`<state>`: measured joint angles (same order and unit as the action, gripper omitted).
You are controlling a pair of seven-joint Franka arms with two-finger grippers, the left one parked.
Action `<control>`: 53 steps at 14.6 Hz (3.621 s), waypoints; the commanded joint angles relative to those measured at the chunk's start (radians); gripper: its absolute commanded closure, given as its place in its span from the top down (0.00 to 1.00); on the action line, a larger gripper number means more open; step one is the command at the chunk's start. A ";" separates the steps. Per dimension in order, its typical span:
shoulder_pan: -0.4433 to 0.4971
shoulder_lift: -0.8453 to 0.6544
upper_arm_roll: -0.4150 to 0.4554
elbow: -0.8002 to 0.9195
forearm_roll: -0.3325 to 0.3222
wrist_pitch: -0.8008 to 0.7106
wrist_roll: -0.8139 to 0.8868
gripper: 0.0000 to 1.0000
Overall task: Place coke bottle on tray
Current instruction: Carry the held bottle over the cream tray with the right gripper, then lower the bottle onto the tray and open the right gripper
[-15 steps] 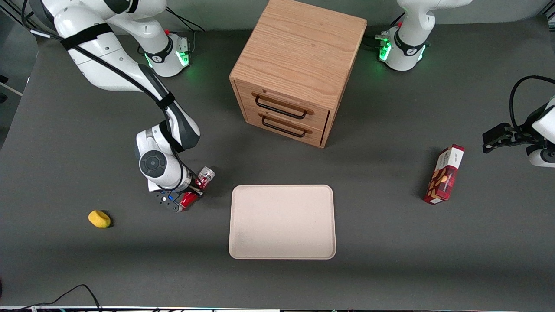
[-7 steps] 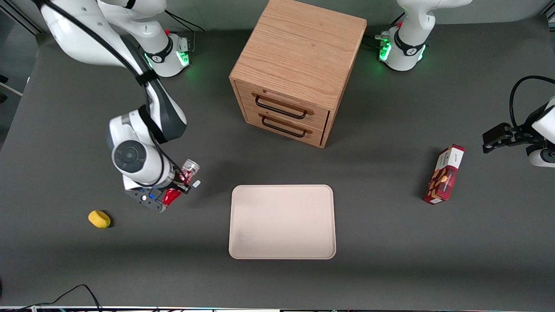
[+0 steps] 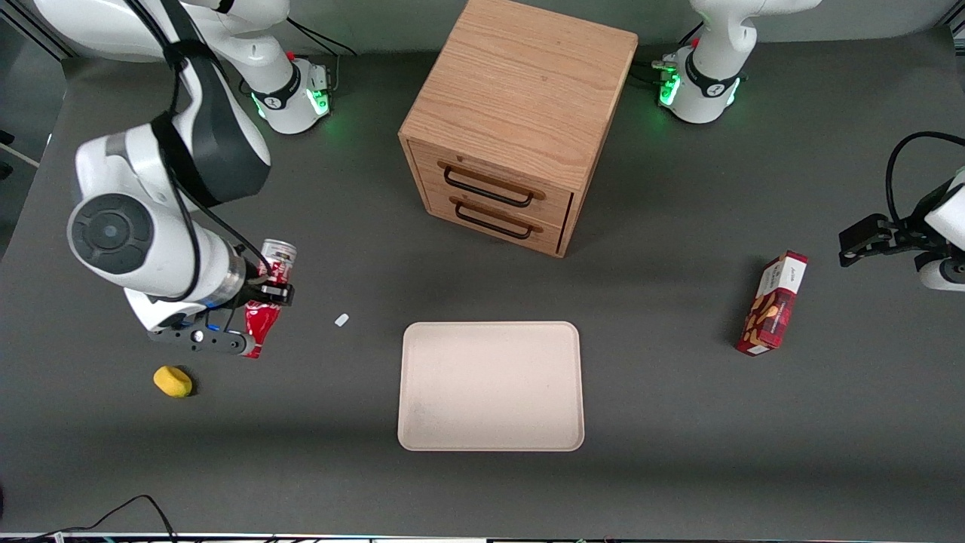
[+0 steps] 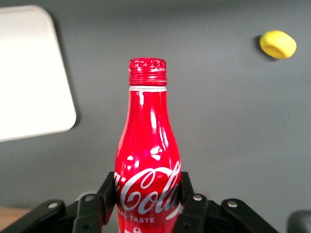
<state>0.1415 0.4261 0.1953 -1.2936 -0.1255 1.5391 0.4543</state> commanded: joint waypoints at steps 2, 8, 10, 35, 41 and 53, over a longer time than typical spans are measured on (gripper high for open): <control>0.010 0.085 0.009 0.189 0.027 -0.112 -0.144 0.00; 0.107 0.293 0.035 0.379 0.024 -0.071 -0.140 0.00; 0.165 0.350 -0.006 0.389 0.023 0.019 -0.120 0.00; 0.305 0.677 -0.126 0.382 0.021 0.501 0.010 0.00; 0.303 0.678 -0.128 0.379 0.020 0.512 0.017 0.40; 0.308 0.677 -0.132 0.361 0.001 0.524 0.014 1.00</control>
<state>0.4439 1.0908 0.0690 -0.9521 -0.1117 2.0590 0.4865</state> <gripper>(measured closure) 0.000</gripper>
